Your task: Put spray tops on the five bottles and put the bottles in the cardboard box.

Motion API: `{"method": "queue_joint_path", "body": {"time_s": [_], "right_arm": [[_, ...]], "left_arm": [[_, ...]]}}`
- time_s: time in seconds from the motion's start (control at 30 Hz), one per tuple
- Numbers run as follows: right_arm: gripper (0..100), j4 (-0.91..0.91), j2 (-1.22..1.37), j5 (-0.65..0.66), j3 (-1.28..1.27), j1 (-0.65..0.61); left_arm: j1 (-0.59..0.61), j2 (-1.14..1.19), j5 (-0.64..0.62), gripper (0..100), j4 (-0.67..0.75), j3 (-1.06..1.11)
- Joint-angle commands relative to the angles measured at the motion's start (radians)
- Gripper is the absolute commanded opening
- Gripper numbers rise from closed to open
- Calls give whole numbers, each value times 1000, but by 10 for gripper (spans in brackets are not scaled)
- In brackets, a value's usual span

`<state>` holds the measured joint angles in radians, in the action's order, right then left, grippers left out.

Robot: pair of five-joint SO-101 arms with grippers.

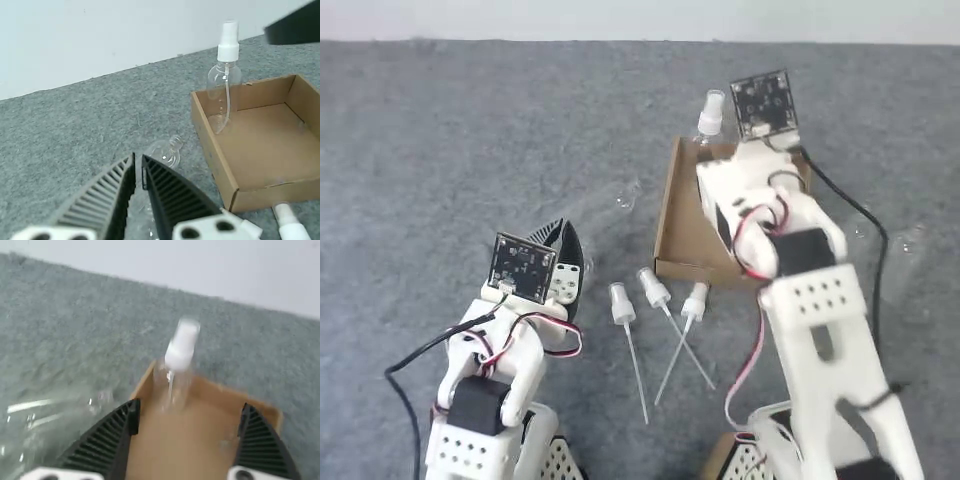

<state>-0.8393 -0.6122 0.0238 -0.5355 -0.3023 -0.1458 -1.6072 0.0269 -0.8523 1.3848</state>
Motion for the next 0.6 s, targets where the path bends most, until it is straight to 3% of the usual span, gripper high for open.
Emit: {"method": "queue_joint_path", "body": {"time_s": [0.0,0.23,0.4,0.57], "right_arm": [[259,-225,-114,71,11,-7],[263,-521,-268,272,32,94],[263,-576,-318,348,41,366],[263,-590,-203,440,43,642]], "left_arm": [[5,18,5,13,29,-8],[5,18,5,13,29,-8],[5,18,5,13,29,-4],[5,18,5,13,29,-1]]}}
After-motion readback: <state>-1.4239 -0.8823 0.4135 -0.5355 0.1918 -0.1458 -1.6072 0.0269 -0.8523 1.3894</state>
